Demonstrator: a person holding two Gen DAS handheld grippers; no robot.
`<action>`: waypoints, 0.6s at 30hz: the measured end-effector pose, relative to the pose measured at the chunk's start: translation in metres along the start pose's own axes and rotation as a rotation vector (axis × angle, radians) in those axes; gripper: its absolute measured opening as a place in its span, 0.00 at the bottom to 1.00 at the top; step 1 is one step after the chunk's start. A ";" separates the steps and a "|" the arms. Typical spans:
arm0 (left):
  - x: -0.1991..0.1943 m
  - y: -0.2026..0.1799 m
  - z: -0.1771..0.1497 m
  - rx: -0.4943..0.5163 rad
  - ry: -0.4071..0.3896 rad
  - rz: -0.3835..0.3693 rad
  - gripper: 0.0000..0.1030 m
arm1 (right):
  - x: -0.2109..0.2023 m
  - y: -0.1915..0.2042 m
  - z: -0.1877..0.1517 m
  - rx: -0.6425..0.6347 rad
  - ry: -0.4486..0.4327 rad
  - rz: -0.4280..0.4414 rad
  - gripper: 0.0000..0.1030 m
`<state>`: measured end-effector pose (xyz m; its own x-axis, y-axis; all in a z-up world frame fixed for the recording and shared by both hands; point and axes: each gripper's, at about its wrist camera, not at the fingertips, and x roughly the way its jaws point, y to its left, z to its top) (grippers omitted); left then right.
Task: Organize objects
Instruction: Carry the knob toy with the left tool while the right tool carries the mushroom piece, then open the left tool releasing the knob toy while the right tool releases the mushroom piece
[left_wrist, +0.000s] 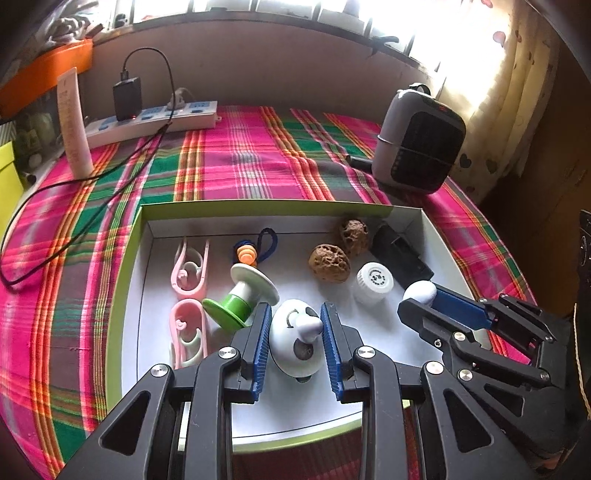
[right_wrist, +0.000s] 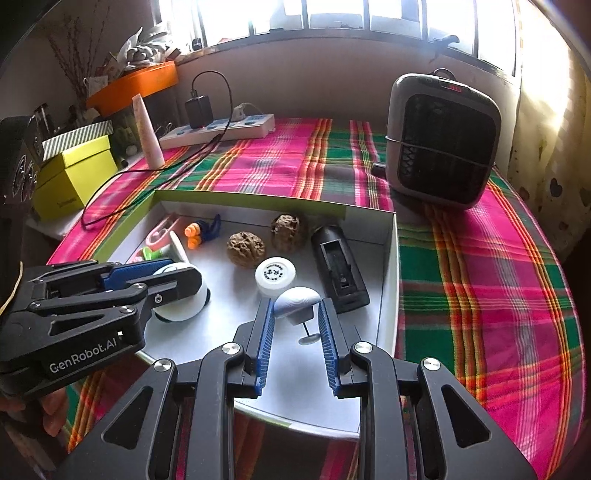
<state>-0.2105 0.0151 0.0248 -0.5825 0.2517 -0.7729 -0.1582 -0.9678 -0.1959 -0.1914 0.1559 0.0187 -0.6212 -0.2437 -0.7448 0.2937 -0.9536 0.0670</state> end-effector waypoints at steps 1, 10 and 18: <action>0.000 0.000 0.000 -0.002 -0.002 -0.001 0.25 | 0.001 0.000 0.000 0.000 0.002 0.000 0.25; 0.001 -0.001 0.001 0.008 -0.002 0.007 0.25 | 0.003 -0.001 -0.001 0.001 0.011 -0.004 0.25; 0.001 -0.001 0.000 0.008 -0.005 0.018 0.26 | 0.004 0.000 -0.001 -0.005 0.014 -0.005 0.25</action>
<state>-0.2111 0.0168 0.0242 -0.5892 0.2339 -0.7734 -0.1537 -0.9722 -0.1769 -0.1933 0.1549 0.0149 -0.6127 -0.2366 -0.7541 0.2940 -0.9539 0.0603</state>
